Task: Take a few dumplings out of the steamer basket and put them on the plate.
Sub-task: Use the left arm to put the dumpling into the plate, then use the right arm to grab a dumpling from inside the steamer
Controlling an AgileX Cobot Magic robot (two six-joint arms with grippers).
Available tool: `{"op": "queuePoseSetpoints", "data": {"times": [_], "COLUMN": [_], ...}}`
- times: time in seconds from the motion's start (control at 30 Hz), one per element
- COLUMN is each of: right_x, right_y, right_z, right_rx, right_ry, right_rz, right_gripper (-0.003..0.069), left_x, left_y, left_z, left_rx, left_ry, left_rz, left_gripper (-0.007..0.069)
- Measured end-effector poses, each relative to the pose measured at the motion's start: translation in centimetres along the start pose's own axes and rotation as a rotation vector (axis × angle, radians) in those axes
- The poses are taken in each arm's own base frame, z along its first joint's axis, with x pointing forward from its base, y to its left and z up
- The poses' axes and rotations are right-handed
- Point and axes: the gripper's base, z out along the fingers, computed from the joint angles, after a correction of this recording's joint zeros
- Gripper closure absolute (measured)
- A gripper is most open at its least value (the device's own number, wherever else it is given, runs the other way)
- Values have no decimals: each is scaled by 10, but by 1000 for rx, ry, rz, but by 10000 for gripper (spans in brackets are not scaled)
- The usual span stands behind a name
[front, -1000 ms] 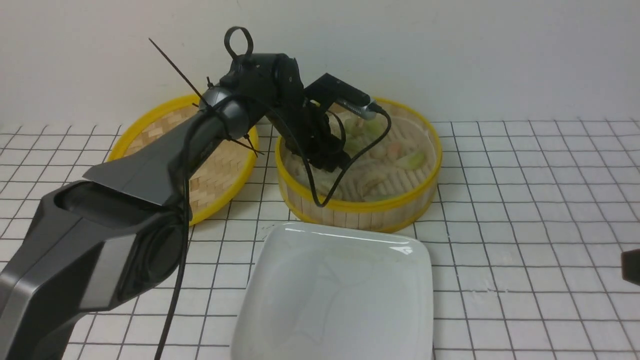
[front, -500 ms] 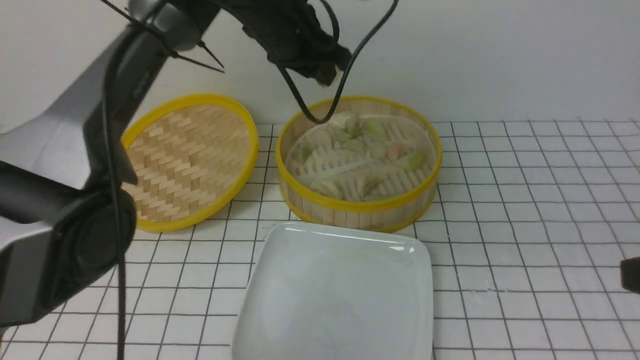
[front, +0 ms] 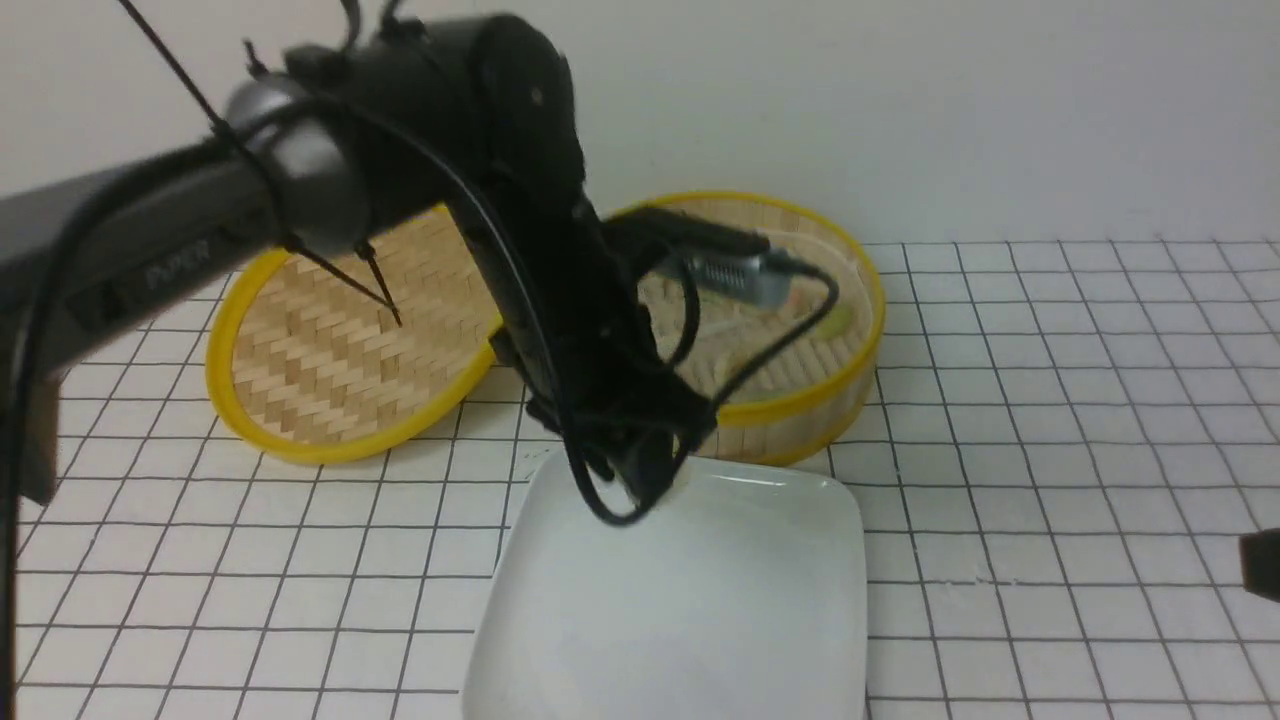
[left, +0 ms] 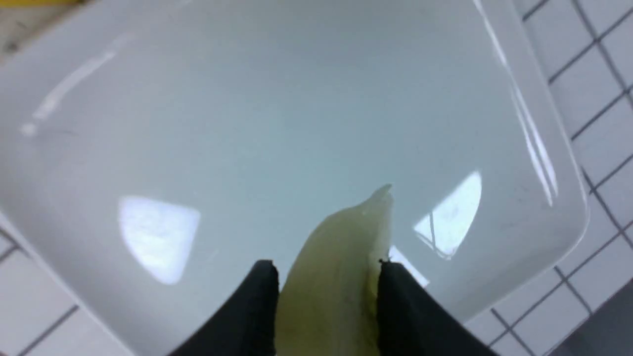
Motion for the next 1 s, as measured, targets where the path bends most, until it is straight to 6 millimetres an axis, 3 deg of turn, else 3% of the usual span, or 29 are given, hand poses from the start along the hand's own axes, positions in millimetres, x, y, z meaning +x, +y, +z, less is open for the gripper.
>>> {"op": "queuePoseSetpoints", "data": {"times": [0.1, 0.2, 0.3, 0.43, 0.57, 0.6, 0.63, 0.67, 0.73, 0.77, 0.83, 0.97, 1.0], "right_x": [-2, -4, -8, -19, -42, -52, -53, -65, -77, -89, -103, -134, -141], "right_y": [-1, -2, -7, -11, -7, -6, -6, -5, -3, 1, 7, 27, 33], "right_z": [1, 3, 13, 24, 27, 26, 26, 26, 29, 34, 44, 77, 86], "right_rx": [6, 8, 9, -10, -64, -79, -79, -92, -99, -110, -122, -99, -86], "right_ry": [-16, -13, 22, 61, 58, 47, 46, 33, 29, 39, 60, 133, 148], "right_rz": [-11, -16, -3, 26, 55, 60, 59, 60, 48, 21, -10, -101, -118], "right_gripper": [669, 669, 669, 669, 669, 669, 669, 669, 669, 669, 669, 667, 665], "left_x": [-3, -7, -11, -16, -26, -30, -30, -30, -27, -22, -9, 36, 48], "left_y": [-3, -2, 1, 0, -3, -1, -2, -1, 0, -2, -6, -23, -27], "left_z": [27, 39, 49, 44, 24, 13, 12, -1, -17, -35, -64, -119, -125], "left_rx": [6, 4, -4, -6, -3, -8, -9, -14, -24, -38, -60, -98, -103], "left_ry": [45, 44, 24, 4, -25, -58, -63, -96, -127, -163, -214, -306, -313], "left_rz": [17, 17, 12, 15, 25, 15, 14, -5, -20, -27, -25, -11, -13], "left_gripper": [397, 372, 240, 143, 180, 244, 256, 344, 445, 536, 599, 631, 631]}}
